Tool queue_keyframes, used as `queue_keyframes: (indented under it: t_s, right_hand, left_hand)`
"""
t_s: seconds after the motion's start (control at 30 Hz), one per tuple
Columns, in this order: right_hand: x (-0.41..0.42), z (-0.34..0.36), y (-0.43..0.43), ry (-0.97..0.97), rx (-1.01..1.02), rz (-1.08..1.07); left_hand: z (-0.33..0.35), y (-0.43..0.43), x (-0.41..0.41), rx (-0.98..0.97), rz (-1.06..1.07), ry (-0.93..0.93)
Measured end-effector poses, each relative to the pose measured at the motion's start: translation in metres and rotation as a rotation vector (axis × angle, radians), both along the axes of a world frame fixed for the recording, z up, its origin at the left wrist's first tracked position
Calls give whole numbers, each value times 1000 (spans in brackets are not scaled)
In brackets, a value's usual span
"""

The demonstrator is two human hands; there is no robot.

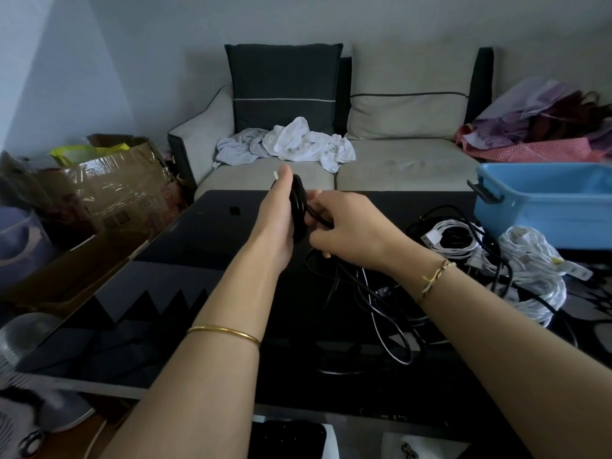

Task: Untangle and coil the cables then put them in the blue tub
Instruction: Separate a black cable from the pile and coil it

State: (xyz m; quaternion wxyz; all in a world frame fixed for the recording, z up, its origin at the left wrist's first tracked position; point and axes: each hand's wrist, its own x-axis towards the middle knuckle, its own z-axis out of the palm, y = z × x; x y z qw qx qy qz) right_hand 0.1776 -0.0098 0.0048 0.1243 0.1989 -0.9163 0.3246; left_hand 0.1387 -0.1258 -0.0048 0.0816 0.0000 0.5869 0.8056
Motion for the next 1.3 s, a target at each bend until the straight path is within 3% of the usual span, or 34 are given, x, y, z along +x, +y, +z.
queue_keyframes:
  t_s: [0.13, 0.3, 0.43, 0.53, 0.63, 0.8, 0.93, 1.0, 1.03, 1.13, 1.3]
  right_hand:
    - [4, 2, 7, -193, -101, 162]
    - [4, -4, 12, -367, -47, 283]
    - [1, -13, 18, -467, -35, 291]
    - [-4, -19, 30, -503, -221, 267]
    - [-12, -26, 46, -589, -458, 199]
    - [-31, -43, 65, -596, -678, -55]
    - [-33, -47, 61, -550, -515, -107]
    - [-33, -39, 50, -409, -555, -44]
    - [-32, -33, 45, -384, -682, 40]
    - [-31, -19, 39, -515, -1036, 334]
    - [-27, -28, 32, -550, -954, 467]
  left_hand:
    - [4, 1, 1, 166, -14, -17]
    - [9, -5, -5, 428, 103, 50]
    - [12, -12, 1, 552, 30, 69]
    - [16, -19, 3, 594, 23, 69]
    - [20, -25, 3, 585, -6, 52]
    - [26, -20, 9, 448, -176, 40]
    - [30, -14, 12, 247, -284, 46]
    - [30, -11, 14, 126, -320, 39]
    - [30, -9, 14, 80, -329, 40]
    - [28, -7, 14, 57, -320, 32]
    - [25, -11, 16, 191, -328, -13]
